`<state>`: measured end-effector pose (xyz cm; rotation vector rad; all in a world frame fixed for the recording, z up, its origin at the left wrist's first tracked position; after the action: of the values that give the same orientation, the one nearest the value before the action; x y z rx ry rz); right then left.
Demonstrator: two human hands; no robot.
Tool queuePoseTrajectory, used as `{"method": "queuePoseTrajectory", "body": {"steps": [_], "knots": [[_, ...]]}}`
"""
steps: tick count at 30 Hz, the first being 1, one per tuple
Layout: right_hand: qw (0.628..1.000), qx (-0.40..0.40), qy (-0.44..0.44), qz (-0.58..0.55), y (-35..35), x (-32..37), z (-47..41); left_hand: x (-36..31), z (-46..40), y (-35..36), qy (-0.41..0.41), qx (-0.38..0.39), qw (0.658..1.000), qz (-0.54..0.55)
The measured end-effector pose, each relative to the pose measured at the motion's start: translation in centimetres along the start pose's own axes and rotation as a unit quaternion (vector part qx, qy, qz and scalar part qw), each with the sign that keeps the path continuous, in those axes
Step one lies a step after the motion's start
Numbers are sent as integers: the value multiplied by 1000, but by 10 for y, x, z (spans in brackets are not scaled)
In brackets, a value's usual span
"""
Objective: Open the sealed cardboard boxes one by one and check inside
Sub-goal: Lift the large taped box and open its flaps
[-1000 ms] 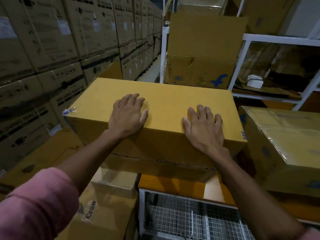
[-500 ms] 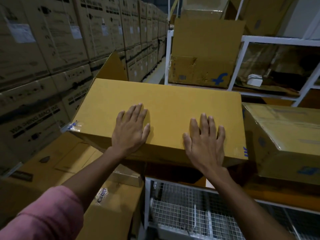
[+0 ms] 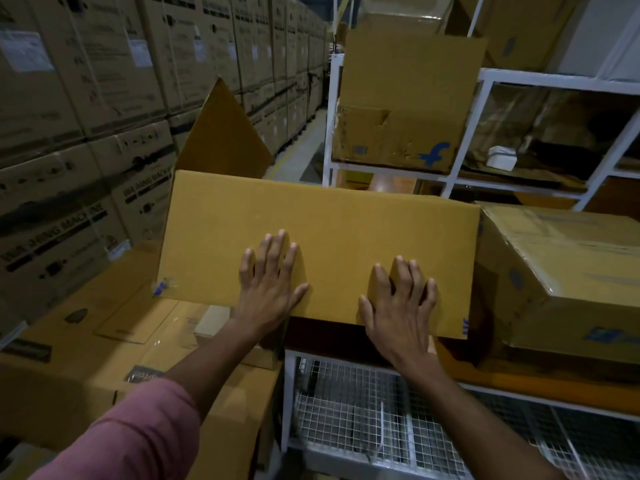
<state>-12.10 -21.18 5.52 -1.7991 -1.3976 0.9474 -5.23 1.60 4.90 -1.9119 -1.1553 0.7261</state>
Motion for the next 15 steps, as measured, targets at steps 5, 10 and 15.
{"method": "queuePoseTrajectory", "body": {"steps": [5, 10, 15], "knots": [[1000, 29, 2, 6, 23, 2, -7, 8, -6, 18, 0, 18, 1000, -5], [998, 64, -9, -18, 50, 16, -11, 21, -11, 33, -48, 50, 998, 13], [998, 57, -23, -20, 66, 26, -20, 35, -11, 54, -62, 84, 992, 76]]}}
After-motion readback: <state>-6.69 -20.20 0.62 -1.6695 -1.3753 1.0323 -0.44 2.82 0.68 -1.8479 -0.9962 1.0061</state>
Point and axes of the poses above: each hand's wrist, its own z-axis away from the middle knuckle, its own y-axis out of the palm, x = y × z, the point moved 9 cm from there along -z, towards the middle knuckle, and after that the axes turned 10 degrees about z, right-handed, at the moved point
